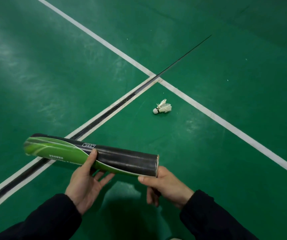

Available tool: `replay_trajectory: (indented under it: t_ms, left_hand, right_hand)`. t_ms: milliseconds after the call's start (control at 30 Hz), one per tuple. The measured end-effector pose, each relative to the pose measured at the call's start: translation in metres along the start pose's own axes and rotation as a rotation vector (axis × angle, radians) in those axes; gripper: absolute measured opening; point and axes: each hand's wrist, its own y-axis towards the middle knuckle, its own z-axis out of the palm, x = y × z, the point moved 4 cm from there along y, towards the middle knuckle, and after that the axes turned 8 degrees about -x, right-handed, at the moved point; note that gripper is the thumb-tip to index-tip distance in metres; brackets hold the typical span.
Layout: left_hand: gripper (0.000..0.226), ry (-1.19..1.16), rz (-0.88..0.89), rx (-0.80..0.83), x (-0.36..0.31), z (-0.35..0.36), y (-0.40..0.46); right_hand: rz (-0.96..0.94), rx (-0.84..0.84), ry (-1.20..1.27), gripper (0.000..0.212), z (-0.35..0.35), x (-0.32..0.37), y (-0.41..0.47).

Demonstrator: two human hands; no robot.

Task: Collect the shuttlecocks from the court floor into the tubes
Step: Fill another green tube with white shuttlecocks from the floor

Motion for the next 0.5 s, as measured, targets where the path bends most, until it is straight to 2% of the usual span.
replay_trajectory:
  t_ms: [300, 333, 400, 500]
  left_hand:
    - [0.025, -0.061, 0.021, -0.067, -0.017, -0.004, 0.017]
    - [0.025, -0.064, 0.030, -0.087, -0.020, -0.009, 0.018]
    - [0.026, -0.065, 0.043, -0.132, -0.025, -0.020, 0.018]
    - [0.041, -0.039, 0.059, -0.182, -0.032, -0.031, 0.011]
  right_hand:
    - [-0.049, -0.038, 0.091, 0.041, -0.018, 0.006, 0.030]
    - [-0.043, -0.105, 0.136, 0.043, -0.027, 0.008, 0.034]
    - [-0.051, -0.377, 0.175, 0.043, -0.056, 0.017, 0.049]
    - [-0.102, -0.802, 0.053, 0.023, -0.107, 0.035, 0.093]
